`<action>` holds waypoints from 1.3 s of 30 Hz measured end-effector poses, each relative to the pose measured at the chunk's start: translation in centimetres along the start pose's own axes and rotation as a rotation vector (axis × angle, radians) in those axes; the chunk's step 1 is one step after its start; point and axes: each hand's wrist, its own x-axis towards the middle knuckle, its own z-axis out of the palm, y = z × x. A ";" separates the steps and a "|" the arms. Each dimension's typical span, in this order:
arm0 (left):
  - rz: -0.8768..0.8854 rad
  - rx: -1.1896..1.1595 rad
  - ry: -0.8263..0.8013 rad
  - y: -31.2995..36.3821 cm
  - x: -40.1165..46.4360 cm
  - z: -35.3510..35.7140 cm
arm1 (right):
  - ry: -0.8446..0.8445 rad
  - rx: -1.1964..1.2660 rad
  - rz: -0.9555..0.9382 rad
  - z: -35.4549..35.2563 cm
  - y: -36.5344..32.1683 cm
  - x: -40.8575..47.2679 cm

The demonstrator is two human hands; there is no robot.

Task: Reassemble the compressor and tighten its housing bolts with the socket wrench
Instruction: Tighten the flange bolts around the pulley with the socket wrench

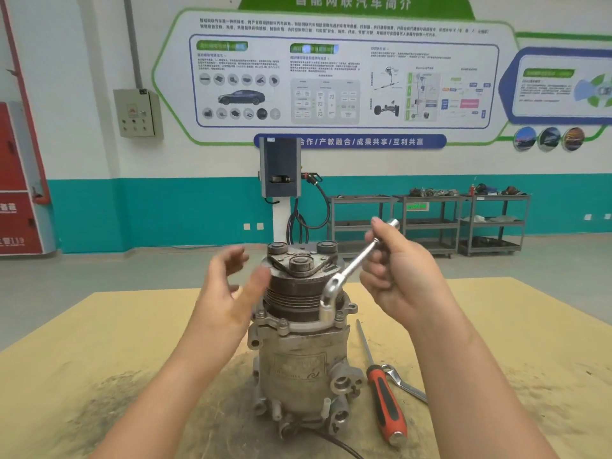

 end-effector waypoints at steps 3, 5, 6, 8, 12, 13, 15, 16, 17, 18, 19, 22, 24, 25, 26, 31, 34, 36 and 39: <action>-0.155 0.025 -0.312 -3.1 0.0 0.1 | 0.164 -0.052 -0.013 -1.0 0.3 0.9; -0.144 -0.050 -0.400 -4.2 0.0 0.6 | 0.210 -0.055 -0.009 -1.3 0.6 1.3; -0.125 -0.077 -0.398 -4.7 0.1 0.9 | 0.216 -0.059 -0.011 -1.4 0.8 1.5; -0.093 -0.099 -0.360 -5.3 0.2 1.3 | 0.218 -0.065 -0.029 -1.6 1.1 1.8; -0.089 -0.102 -0.315 -5.4 0.0 1.5 | 0.224 -0.087 -0.078 -1.8 1.2 2.3; -0.081 -0.085 -0.298 -5.5 0.0 1.5 | 0.219 -0.093 -0.087 -1.8 1.3 2.3; -0.067 -0.052 -0.274 -5.6 0.0 1.6 | 0.220 -0.102 -0.102 -1.8 1.4 2.4; -0.067 -0.042 -0.264 -5.7 0.0 1.6 | 0.228 -0.106 -0.108 -1.8 1.5 2.4; -0.068 -0.037 -0.257 -5.7 0.0 1.7 | 0.235 -0.111 -0.112 -1.8 1.5 2.4; -0.067 -0.030 -0.249 -5.6 -0.1 1.7 | 0.240 -0.117 -0.116 -1.8 1.5 2.4; -0.064 -0.017 -0.241 -5.5 -0.1 1.8 | 0.243 -0.122 -0.118 -1.8 1.4 2.5; -0.061 0.042 -0.216 -5.2 -0.4 2.0 | 0.247 -0.141 -0.107 -2.0 1.5 2.6; -0.057 0.070 -0.212 -4.9 -0.5 2.0 | 0.245 -0.144 -0.096 -2.2 1.7 2.6; -0.054 0.084 -0.219 -4.8 -0.4 1.9 | 0.241 -0.131 -0.089 -2.2 1.7 2.6; -0.057 0.100 -0.234 -4.7 -0.4 1.9 | 0.233 -0.110 -0.076 -2.3 1.9 2.5; -0.064 0.130 -0.276 -4.8 -0.2 1.5 | 0.092 0.090 0.029 -3.1 2.8 1.7; -0.076 0.142 -0.283 -5.1 -0.1 1.4 | 0.067 0.123 -0.014 -3.4 3.3 1.3; -0.074 0.137 -0.275 -5.3 -0.2 1.5 | 0.047 0.124 -0.062 -3.8 3.4 0.9; -0.071 0.111 -0.247 -5.5 -0.3 1.7 | 0.015 0.032 -0.162 -4.7 3.3 -0.1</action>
